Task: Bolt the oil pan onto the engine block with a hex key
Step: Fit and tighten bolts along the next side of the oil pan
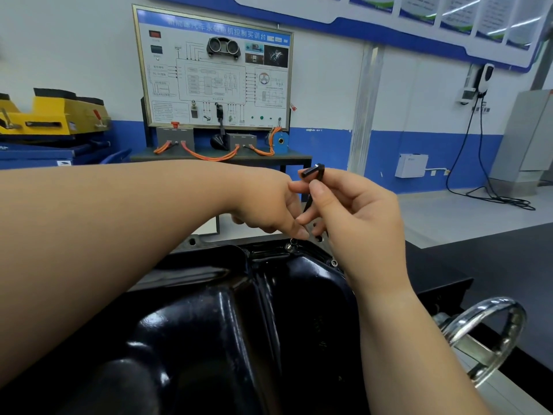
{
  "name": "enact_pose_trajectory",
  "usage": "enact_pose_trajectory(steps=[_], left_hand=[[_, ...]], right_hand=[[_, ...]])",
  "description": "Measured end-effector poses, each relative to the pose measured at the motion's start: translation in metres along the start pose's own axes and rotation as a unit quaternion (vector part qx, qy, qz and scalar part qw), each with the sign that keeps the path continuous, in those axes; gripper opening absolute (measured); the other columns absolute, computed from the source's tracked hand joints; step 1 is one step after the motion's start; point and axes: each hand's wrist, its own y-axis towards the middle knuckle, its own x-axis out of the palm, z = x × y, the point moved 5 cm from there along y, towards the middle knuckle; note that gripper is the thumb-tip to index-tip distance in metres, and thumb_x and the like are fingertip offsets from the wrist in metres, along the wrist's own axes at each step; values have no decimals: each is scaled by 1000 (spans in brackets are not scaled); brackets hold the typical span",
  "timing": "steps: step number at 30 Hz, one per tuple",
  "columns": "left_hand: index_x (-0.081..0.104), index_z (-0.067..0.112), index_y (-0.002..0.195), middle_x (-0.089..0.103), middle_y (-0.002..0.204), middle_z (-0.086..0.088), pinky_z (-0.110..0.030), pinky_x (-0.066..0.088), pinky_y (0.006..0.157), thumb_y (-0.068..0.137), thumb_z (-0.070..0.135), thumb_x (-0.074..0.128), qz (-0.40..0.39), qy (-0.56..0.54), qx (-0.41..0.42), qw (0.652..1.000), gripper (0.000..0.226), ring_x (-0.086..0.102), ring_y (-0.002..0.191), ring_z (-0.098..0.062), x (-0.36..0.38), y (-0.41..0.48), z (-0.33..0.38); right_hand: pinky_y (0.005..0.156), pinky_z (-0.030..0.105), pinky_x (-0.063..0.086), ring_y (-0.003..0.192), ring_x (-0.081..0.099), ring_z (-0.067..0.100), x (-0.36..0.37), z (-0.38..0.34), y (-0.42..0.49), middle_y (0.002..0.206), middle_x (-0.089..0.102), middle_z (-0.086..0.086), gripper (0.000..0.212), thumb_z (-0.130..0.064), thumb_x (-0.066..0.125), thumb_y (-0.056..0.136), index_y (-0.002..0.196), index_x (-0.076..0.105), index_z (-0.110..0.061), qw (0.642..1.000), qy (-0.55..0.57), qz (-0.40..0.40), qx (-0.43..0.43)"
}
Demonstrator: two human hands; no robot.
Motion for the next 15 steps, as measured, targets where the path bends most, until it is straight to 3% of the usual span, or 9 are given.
enact_pose_trajectory(steps=[5, 11, 15], left_hand=[[51, 15, 58, 42, 55, -2, -36, 38, 63, 87, 34, 60, 5, 23, 10, 1000, 36, 39, 62, -23, -1, 1, 1], [40, 17, 46, 35, 48, 1, -35, 33, 60, 84, 31, 61, 12, 19, 5, 1000, 47, 34, 59, -23, -2, 1, 3], [42, 13, 53, 38, 55, -4, -35, 32, 62, 85, 31, 61, 2, 4, 1, 1000, 41, 33, 62, -25, 0, 1, 2]], right_hand=[[48, 14, 44, 49, 60, 9, -4, 1, 2, 73, 71, 4, 19, -4, 66, 84, 75, 65, -20, 1000, -9, 28, 10], [41, 16, 42, 40, 53, 9, -4, 3, 2, 53, 56, -1, 31, -7, 72, 79, 63, 48, -19, 999, -9, 36, 17], [45, 16, 44, 45, 54, 8, -2, 4, 2, 66, 64, 8, 13, -9, 68, 84, 73, 62, -14, 1000, 0, 14, 24]])
